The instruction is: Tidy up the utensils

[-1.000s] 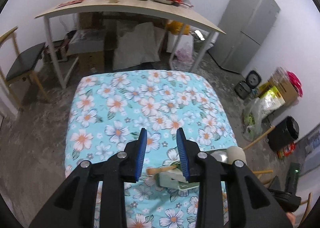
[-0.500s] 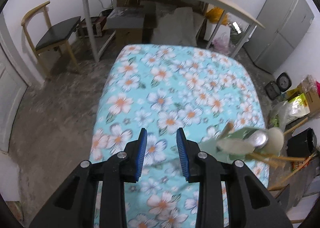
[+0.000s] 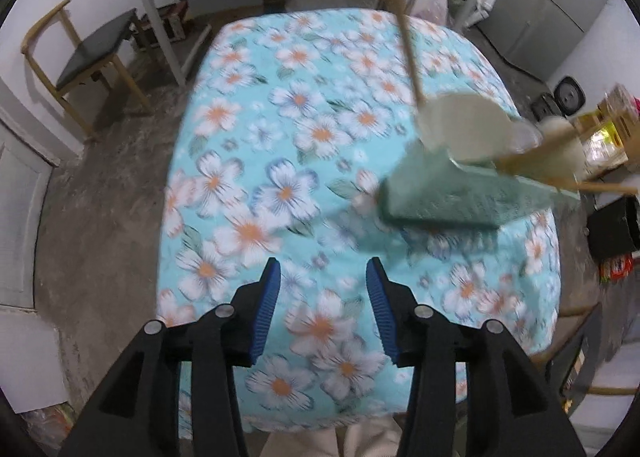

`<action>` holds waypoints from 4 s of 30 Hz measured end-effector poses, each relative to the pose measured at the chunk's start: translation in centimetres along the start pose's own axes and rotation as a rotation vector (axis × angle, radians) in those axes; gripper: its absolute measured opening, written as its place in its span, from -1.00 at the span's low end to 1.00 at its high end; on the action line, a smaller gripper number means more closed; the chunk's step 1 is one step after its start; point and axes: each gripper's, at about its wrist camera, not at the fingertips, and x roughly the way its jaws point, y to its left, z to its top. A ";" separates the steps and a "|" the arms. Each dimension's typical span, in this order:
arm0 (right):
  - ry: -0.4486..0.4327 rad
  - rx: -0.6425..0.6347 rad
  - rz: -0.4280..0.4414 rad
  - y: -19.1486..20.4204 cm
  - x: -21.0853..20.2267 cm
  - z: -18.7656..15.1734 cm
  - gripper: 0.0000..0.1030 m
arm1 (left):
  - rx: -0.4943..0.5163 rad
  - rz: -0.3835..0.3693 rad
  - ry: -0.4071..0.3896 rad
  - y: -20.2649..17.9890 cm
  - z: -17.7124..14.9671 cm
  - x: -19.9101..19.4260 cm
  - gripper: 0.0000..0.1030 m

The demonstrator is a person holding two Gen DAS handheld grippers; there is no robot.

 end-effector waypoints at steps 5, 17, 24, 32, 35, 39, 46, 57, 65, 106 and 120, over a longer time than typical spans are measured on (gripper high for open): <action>0.022 -0.072 0.009 1.1 2.0 -1.1 -0.93 | 0.040 -0.023 0.004 -2.5 -0.9 0.0 -0.02; 0.110 -0.174 -0.004 1.5 5.0 -4.8 -0.92 | 0.059 -0.030 -0.032 -4.2 -1.0 -0.4 0.14; 0.080 -0.172 -0.003 1.7 4.2 -4.9 -0.92 | 0.072 -0.043 -0.058 -4.9 -0.6 -0.9 0.17; 0.048 -0.224 -0.009 2.6 4.7 -5.7 -0.93 | 0.089 -0.040 -0.059 -4.8 -1.0 -0.9 0.17; 0.071 -0.245 -0.017 2.6 4.9 -6.9 -0.92 | 0.089 -0.039 -0.060 -4.7 -1.0 -0.9 0.17; 0.114 -0.267 -0.027 2.5 5.0 -8.0 -0.88 | 0.084 -0.042 -0.066 -4.5 -1.0 -1.1 0.18; 0.157 -0.247 -0.022 2.3 4.2 -8.7 -0.35 | 0.095 -0.049 -0.090 -4.7 -0.7 -1.7 0.21; 0.152 -0.309 -0.074 2.8 0.4 -10.2 0.65 | 0.187 0.000 -0.199 -6.7 -0.5 -4.0 0.45; 0.162 -0.395 -0.151 3.1 -0.9 -13.0 0.84 | 0.213 0.016 -0.304 -8.2 -0.8 -6.4 0.68; 0.046 -0.278 -0.193 9.9 -18.9 -4.5 0.84 | 0.003 0.128 -0.426 -8.7 3.5 -31.8 0.89; 0.131 -0.283 -0.184 6.2 -14.9 -4.3 0.84 | -0.023 0.261 -0.354 -11.6 2.6 -25.7 0.89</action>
